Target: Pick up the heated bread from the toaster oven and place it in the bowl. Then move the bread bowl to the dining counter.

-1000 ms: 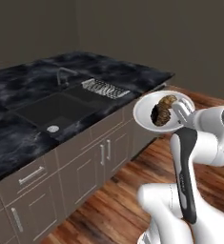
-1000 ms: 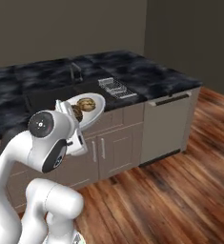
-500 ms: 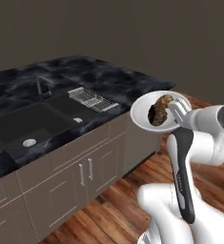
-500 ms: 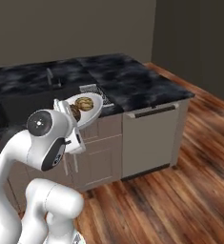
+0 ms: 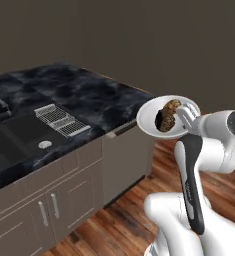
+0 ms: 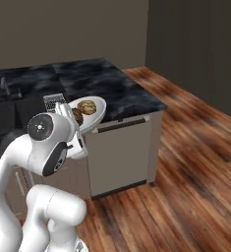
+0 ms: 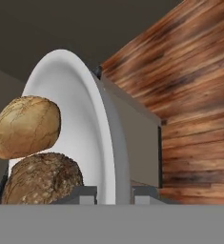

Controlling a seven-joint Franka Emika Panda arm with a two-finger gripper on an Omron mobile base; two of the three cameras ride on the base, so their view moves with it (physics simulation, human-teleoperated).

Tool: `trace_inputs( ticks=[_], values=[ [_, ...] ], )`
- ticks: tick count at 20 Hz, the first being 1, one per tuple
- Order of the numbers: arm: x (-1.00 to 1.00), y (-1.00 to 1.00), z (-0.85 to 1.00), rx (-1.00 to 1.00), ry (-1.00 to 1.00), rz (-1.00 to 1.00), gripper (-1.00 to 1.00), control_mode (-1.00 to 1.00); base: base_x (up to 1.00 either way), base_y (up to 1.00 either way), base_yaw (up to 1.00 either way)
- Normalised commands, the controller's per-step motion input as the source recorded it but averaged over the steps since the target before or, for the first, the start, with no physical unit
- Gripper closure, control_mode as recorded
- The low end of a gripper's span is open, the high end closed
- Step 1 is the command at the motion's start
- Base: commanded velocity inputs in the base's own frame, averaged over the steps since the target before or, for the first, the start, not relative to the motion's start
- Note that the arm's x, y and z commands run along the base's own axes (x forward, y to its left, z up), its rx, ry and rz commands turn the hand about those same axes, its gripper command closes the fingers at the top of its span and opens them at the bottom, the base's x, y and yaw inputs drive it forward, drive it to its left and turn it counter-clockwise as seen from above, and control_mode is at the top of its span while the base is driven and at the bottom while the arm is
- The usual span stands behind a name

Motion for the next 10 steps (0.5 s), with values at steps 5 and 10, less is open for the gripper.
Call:
trace_inputs(
  ticks=[5, 10],
  values=[
    [0.0, 0.0, 0.0, 0.0, 0.0, 0.0, 1.0, 1.0, 1.0, -1.0, 0.07],
    [0.0, 0.0, 0.0, 0.0, 0.0, 0.0, 1.0, 1.0, 1.0, -1.0, 0.19]
  ],
)
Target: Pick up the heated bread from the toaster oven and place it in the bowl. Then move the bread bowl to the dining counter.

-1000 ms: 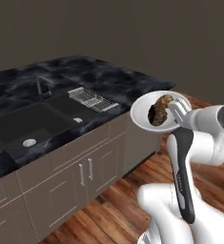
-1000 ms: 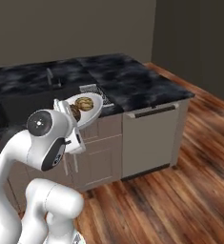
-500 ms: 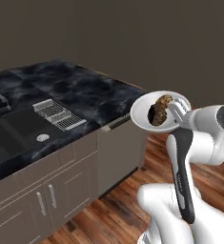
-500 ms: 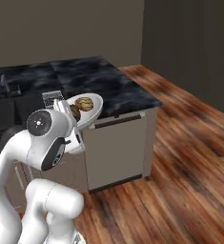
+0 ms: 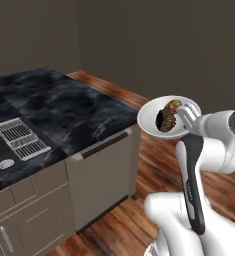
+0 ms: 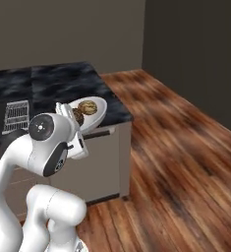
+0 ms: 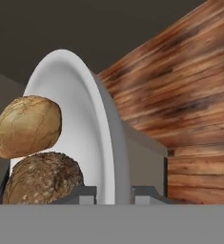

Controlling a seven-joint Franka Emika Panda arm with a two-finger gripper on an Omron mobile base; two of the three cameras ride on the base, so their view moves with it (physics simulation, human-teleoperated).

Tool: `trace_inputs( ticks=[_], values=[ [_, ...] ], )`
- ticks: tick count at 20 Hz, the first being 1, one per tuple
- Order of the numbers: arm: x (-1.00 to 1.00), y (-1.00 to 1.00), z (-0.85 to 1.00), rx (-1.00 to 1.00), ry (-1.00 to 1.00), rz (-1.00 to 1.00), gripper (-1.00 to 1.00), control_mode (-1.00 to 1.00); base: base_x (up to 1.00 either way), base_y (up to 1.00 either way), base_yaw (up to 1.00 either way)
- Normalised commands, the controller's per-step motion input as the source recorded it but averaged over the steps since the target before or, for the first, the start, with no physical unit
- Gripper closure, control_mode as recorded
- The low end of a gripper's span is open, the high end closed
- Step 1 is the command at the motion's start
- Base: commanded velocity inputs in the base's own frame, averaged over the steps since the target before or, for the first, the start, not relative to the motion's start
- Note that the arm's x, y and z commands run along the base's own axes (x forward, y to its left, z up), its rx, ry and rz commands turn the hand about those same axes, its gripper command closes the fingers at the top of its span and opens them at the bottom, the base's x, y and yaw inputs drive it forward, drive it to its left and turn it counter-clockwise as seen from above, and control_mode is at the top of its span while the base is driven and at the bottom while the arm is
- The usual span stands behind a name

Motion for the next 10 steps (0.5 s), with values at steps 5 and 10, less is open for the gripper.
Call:
trace_inputs(
  ticks=[5, 10],
  values=[
    [0.0, 0.0, 0.0, 0.0, 0.0, 0.0, 1.0, 1.0, 1.0, -0.94, 0.22],
    [0.0, 0.0, 0.0, 0.0, 0.0, 0.0, 1.0, 1.0, 1.0, -0.28, 0.65]
  ],
)
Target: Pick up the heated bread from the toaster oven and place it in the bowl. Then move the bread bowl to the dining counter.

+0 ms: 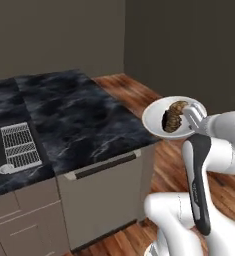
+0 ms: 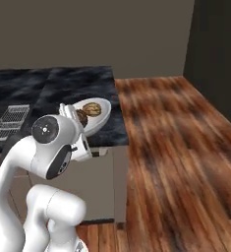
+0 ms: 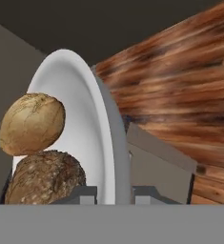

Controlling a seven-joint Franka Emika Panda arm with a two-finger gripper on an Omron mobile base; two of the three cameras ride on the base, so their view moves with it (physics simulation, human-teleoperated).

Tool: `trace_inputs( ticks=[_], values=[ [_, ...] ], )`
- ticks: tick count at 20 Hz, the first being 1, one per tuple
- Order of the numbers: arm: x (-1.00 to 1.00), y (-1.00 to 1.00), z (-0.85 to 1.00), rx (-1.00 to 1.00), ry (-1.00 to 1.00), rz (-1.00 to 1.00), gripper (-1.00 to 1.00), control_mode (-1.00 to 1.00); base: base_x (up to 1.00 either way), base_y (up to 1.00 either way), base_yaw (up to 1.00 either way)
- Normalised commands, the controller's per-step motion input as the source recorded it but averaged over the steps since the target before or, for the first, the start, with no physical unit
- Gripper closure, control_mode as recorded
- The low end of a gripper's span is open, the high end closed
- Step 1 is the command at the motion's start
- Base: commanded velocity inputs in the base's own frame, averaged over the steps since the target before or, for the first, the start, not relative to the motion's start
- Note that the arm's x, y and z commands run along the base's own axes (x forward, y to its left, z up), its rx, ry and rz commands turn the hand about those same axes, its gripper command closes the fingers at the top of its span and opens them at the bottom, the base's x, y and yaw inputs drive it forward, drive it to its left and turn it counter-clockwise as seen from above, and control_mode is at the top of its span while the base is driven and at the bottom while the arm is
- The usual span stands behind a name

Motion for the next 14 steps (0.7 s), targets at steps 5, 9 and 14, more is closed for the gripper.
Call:
trace_inputs(
  ticks=[5, 9, 14],
  values=[
    [0.0, 0.0, 0.0, 0.0, 0.0, 0.0, 1.0, 1.0, 1.0, -0.45, 0.53],
    [0.0, 0.0, 0.0, 0.0, 0.0, 0.0, 1.0, 1.0, 0.92, -0.05, 0.18],
    [0.5, 0.17, -0.02, 0.01, 0.18, 0.02, 1.0, -1.0, 0.4, 0.02, 0.02]
  ],
)
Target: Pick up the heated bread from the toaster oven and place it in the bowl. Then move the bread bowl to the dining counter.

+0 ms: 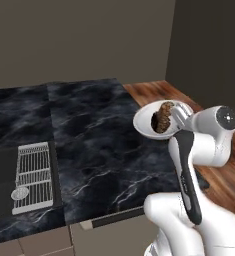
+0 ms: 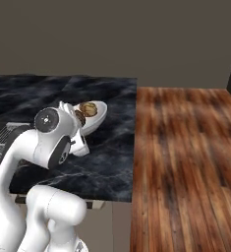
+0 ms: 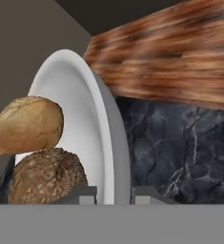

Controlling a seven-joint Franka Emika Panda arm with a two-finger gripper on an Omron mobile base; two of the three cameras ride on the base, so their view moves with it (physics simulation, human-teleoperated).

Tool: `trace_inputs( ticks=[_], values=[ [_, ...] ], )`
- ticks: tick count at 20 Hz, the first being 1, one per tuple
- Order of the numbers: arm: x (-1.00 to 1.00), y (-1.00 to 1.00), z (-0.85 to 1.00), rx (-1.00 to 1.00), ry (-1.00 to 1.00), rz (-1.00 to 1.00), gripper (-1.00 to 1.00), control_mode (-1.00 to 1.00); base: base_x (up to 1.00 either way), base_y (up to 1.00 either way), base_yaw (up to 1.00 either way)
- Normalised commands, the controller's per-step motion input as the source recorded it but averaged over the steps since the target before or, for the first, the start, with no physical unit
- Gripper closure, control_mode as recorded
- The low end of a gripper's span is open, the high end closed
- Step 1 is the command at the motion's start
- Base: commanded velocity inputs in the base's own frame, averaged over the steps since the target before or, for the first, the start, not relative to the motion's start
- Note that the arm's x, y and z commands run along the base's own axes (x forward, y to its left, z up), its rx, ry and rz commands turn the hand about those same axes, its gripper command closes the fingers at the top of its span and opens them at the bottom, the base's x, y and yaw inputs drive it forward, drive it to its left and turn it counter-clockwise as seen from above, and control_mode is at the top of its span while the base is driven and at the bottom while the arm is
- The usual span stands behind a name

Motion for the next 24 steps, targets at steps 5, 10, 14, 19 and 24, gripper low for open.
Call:
trace_inputs(
  ticks=[5, 10, 14, 19, 24],
  values=[
    [0.72, 0.35, -0.31, 0.05, 0.12, 0.05, 1.0, -1.0, 0.0, 0.0, 0.0],
    [0.73, 0.42, -0.59, 0.05, 0.02, 0.01, 1.0, -1.0, 0.0, 0.0, 0.0],
    [1.0, 0.42, -0.71, 0.0, 0.07, 0.0, 1.0, -1.0, 0.0, 0.0, 0.0],
    [1.0, 0.27, -0.6, 0.0, 0.14, 0.0, 1.0, -1.0, 0.0, 0.0, 0.0],
    [0.83, 0.01, -0.26, 0.02, 0.1, 0.03, 1.0, -1.0, 0.0, 0.0, 0.0]
  ],
)
